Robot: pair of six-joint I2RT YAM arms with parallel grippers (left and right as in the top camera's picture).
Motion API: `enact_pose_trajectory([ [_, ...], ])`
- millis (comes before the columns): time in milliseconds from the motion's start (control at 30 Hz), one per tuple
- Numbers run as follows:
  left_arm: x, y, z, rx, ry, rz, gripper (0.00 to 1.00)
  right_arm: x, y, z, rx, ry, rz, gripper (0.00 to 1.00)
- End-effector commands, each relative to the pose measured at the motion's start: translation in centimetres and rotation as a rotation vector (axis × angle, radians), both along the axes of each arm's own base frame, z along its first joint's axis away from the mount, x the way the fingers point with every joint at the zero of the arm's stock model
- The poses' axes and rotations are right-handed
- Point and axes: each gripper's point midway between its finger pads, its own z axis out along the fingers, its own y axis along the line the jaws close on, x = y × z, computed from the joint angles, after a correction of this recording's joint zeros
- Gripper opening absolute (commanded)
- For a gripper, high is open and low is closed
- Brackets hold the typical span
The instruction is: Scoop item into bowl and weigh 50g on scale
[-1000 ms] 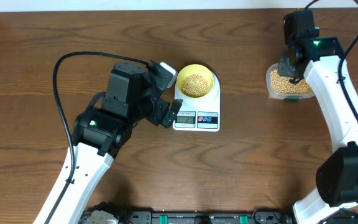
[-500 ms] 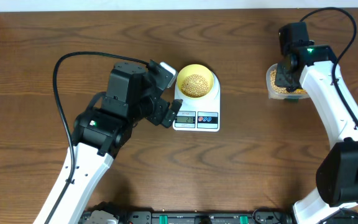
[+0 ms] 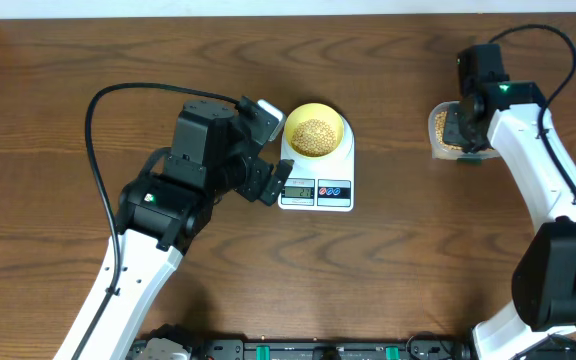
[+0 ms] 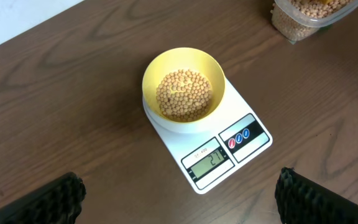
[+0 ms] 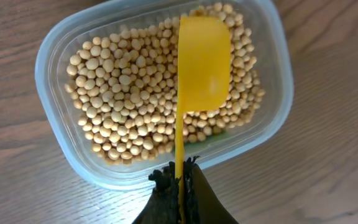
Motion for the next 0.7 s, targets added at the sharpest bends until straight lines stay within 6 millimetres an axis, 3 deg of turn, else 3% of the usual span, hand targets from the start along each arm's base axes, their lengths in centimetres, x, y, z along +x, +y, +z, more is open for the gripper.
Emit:
enact_pose_trajectory([
  [0, -0.1, 0.0, -0.3, -0.003, 0.009, -0.01, 1.0, -0.2, 0.1, -0.7, 0.085, 0.005, -0.027, 0.01],
  [667, -0.1, 0.0, -0.3, -0.003, 0.009, -0.01, 1.0, -0.2, 3.3, -0.9, 0.306, 0.024, 0.124, 0.01],
])
